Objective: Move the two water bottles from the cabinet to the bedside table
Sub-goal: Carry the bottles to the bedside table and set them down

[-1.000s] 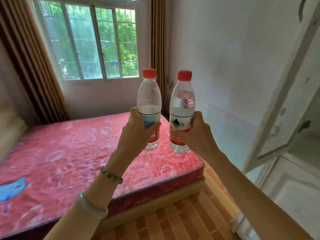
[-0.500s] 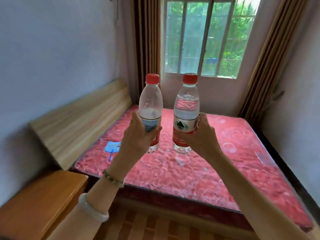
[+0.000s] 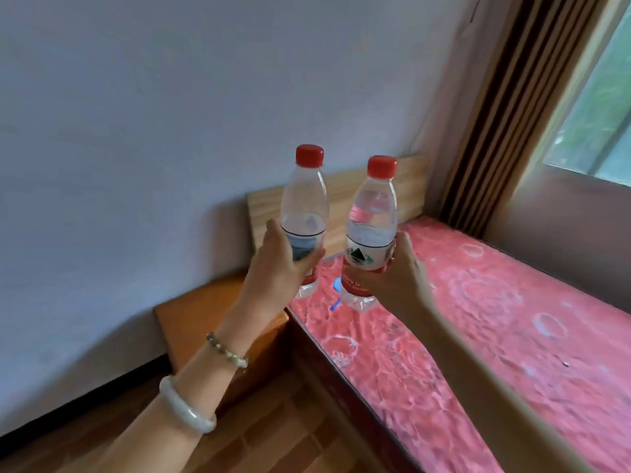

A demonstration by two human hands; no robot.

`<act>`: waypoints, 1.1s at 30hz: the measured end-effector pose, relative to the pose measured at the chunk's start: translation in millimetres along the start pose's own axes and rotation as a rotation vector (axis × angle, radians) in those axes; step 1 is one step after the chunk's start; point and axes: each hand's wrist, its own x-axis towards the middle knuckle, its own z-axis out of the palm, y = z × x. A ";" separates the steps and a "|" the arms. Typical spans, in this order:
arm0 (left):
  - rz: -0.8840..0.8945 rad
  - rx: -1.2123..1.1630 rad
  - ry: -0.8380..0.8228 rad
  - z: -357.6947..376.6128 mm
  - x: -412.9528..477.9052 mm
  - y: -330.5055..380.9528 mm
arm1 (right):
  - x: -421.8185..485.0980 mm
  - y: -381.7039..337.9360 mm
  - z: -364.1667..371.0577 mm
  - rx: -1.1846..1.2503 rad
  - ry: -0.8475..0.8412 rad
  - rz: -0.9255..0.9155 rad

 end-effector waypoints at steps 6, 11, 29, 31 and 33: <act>-0.117 0.063 0.130 -6.8 15.6 -56.9 | 55.3 11.0 64.2 0.091 -0.202 -0.084; -0.185 0.165 0.232 -18.7 24.8 -99.2 | 86.3 15.1 124.0 0.170 -0.343 -0.133; -0.331 0.166 0.347 -27.9 155.3 -276.7 | 218.2 33.4 332.1 0.229 -0.559 -0.125; -0.331 0.163 0.322 -24.3 167.8 -293.1 | 231.9 39.7 348.6 0.226 -0.572 -0.105; -0.342 0.140 0.283 -20.5 177.3 -309.8 | 244.0 47.6 364.2 0.210 -0.587 -0.099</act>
